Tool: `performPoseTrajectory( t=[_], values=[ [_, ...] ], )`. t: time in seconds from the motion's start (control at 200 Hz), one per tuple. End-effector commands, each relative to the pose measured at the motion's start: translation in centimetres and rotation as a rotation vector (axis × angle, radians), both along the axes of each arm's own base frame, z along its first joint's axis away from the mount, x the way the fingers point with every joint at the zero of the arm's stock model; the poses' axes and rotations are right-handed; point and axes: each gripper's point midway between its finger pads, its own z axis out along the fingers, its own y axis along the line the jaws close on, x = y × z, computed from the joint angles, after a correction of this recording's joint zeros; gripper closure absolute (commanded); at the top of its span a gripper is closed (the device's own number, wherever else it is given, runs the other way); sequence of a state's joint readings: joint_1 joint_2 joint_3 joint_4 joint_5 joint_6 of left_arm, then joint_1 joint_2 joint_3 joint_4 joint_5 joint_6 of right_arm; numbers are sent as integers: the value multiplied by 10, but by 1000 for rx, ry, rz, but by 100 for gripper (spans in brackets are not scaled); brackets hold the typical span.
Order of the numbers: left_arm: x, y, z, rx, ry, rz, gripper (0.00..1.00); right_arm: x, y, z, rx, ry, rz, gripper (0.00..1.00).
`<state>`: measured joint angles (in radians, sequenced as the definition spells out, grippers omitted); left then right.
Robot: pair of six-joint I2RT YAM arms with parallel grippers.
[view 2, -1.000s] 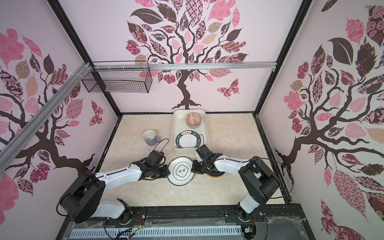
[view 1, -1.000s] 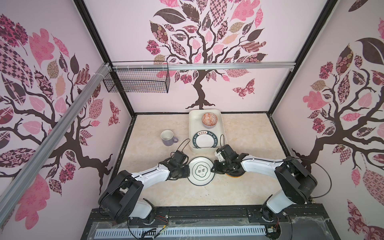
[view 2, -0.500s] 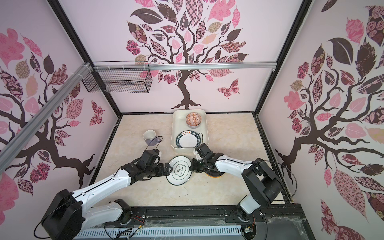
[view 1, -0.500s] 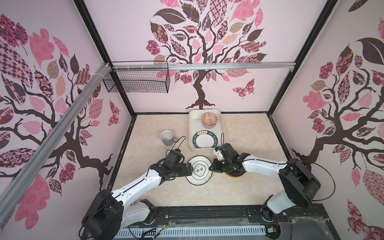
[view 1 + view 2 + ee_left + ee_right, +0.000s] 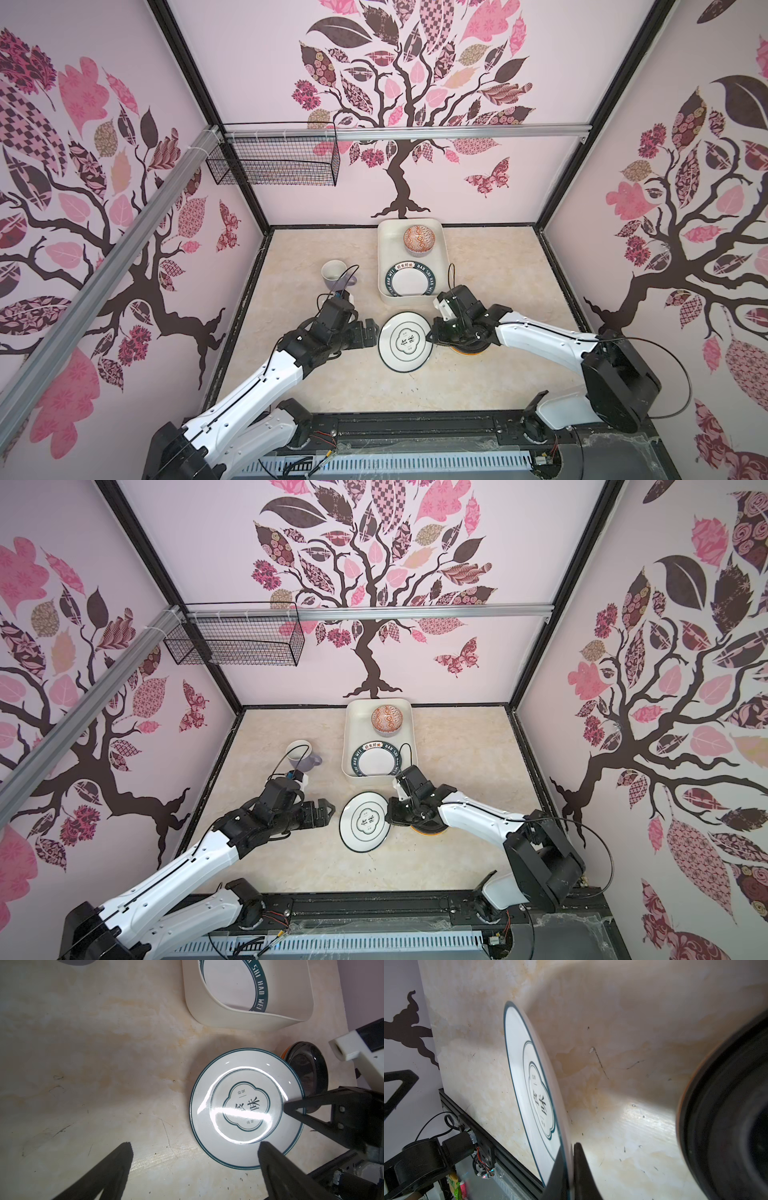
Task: Place the mixed dishes into the plastic bin
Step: 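Tilt the white plate up on edge with the right gripper while the left releases, then carry the white plate into the cream bin with the right gripper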
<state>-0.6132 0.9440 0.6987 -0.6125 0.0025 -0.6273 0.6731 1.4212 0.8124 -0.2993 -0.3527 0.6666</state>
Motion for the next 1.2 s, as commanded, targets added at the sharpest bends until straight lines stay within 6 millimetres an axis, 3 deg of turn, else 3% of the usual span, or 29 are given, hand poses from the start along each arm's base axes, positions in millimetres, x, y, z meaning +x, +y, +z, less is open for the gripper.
performPoseTrajectory(
  t=[0.0,0.35,0.665,0.925,1.055,1.19],
  values=[
    [2,7,17,22,-37,13,2,11,9,43,49,-96,15,97],
    [4,15,37,32,-79,21,2,34,15,85,70,-187,-6,97],
    [16,22,62,9,-113,22,2,103,-9,114,94,-259,-118,97],
    [30,22,71,42,-125,2,2,168,-18,108,111,-246,-181,97],
    [37,21,69,71,-118,-10,2,193,-22,93,113,-217,-205,97],
    [42,21,64,89,-109,-18,2,207,-24,73,107,-183,-217,97]
  ],
)
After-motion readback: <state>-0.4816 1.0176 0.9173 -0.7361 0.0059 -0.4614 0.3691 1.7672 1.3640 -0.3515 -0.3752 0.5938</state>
